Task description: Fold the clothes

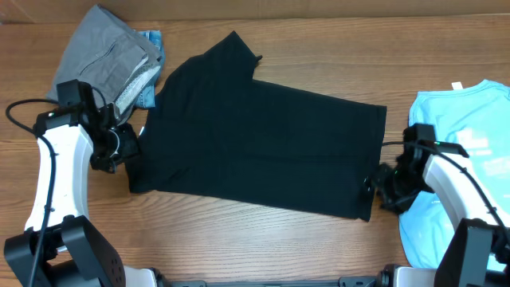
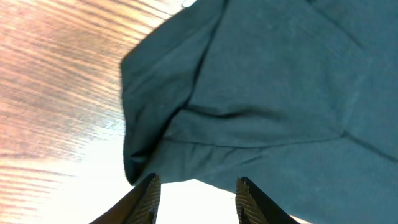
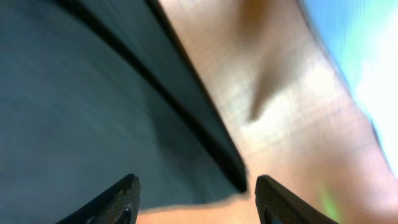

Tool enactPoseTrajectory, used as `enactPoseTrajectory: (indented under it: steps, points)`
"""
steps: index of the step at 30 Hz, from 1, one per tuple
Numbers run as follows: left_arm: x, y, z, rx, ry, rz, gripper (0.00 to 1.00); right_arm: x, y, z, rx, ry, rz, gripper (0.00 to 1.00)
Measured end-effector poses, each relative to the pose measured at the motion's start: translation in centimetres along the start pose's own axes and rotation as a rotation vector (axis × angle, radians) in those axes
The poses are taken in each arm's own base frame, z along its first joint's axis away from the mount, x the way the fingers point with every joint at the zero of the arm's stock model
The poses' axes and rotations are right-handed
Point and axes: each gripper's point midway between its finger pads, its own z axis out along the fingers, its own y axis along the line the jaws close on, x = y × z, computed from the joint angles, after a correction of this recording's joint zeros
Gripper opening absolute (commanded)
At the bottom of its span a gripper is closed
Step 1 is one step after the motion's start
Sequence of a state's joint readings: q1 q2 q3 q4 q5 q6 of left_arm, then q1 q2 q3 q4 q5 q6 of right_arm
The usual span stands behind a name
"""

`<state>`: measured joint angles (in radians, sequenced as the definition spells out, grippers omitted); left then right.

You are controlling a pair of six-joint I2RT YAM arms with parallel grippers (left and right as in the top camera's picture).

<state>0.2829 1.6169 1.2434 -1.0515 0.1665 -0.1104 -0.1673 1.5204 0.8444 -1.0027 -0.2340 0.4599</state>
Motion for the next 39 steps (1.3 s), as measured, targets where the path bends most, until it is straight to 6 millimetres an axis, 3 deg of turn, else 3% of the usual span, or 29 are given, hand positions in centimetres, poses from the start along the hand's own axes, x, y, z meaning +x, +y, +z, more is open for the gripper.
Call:
enactPoseTrajectory:
  steps: [4,11,14,17,19,21,29,31,35,39]
  points:
    - [-0.1,-1.4,0.2,0.01,-0.007,0.06,0.47,-3.4,2.7,-1.1,-0.113,-0.123,-0.07,0.63]
    - [-0.8,-3.6,0.4,0.029,-0.048,0.155,0.54,-6.2,6.7,-1.9,-0.215,-0.272,-0.208,0.62]
    - [-1.0,-4.2,0.5,0.034,-0.062,0.186,0.55,-7.3,7.6,-1.3,-0.212,-0.309,-0.241,0.61]
    - [-1.0,-4.5,0.5,0.035,-0.061,0.199,0.55,-8.0,7.3,0.3,-0.18,-0.298,-0.239,0.59]
    - [-0.9,-4.5,0.5,0.035,-0.059,0.201,0.56,-7.8,6.6,1.5,-0.15,-0.264,-0.227,0.57]
    - [-0.8,-4.5,0.5,0.034,-0.053,0.201,0.57,-7.6,6.2,2.3,-0.134,-0.236,-0.226,0.49]
    - [-1.0,-4.6,0.5,0.035,-0.064,0.202,0.58,-6.6,6.1,2.5,-0.135,-0.189,-0.258,0.13]
    - [-1.1,-4.6,0.5,0.035,-0.066,0.203,0.58,-6.4,6.1,2.5,-0.137,-0.179,-0.261,0.11]
    - [-1.1,-4.6,0.5,0.036,-0.065,0.203,0.58,-5.9,6.2,1.3,-0.147,-0.191,-0.276,0.04]
    - [-1.1,-4.5,0.5,0.033,-0.067,0.203,0.58,-4.7,6.6,-2.1,-0.181,-0.247,-0.293,0.04]
